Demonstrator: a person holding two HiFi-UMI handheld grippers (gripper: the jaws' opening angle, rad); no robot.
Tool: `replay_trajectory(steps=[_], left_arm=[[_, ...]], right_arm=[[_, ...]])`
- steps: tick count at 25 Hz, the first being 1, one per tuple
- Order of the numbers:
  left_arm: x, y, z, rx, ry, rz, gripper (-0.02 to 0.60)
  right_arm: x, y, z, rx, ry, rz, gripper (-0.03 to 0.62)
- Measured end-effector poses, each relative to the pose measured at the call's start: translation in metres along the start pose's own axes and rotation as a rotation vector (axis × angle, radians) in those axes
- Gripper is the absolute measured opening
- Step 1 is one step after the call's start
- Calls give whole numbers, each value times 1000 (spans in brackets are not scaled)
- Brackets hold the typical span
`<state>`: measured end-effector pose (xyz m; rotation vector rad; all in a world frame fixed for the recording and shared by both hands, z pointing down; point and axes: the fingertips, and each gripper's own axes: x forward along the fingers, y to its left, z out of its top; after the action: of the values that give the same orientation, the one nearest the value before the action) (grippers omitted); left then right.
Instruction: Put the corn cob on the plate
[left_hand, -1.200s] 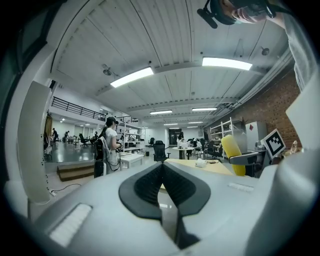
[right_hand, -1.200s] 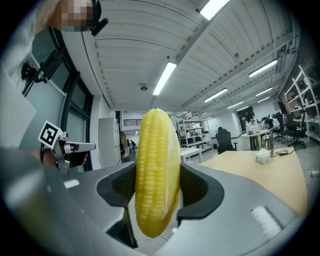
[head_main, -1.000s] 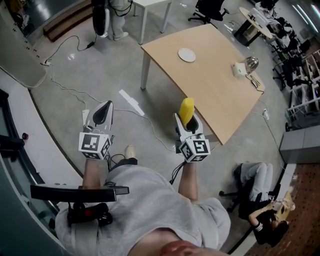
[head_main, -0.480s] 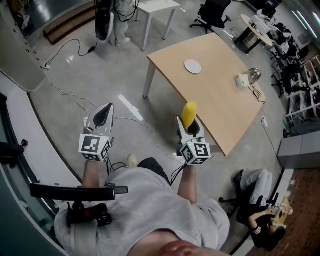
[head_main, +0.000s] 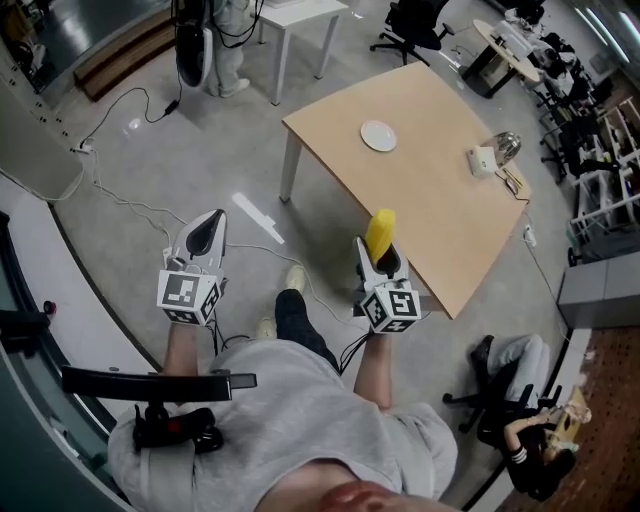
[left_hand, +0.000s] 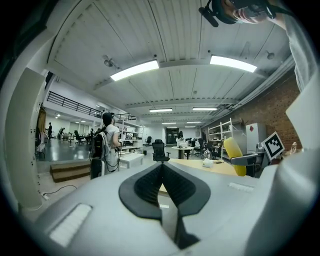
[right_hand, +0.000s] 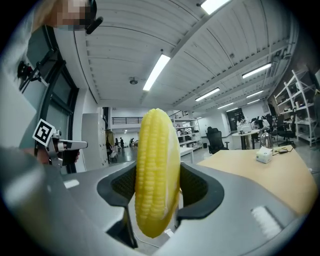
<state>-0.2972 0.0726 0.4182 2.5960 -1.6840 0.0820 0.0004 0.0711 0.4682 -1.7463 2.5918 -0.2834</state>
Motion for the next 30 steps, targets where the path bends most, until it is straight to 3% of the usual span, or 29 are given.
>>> replay_trajectory(steps=[15, 30], left_arm=[[167, -15, 13, 10, 8, -97, 18], [306, -33, 31, 61, -3, -175, 18]], right_arm=[[78, -127, 20, 15, -6, -118, 247], [140, -224, 35, 41, -30, -188, 247]])
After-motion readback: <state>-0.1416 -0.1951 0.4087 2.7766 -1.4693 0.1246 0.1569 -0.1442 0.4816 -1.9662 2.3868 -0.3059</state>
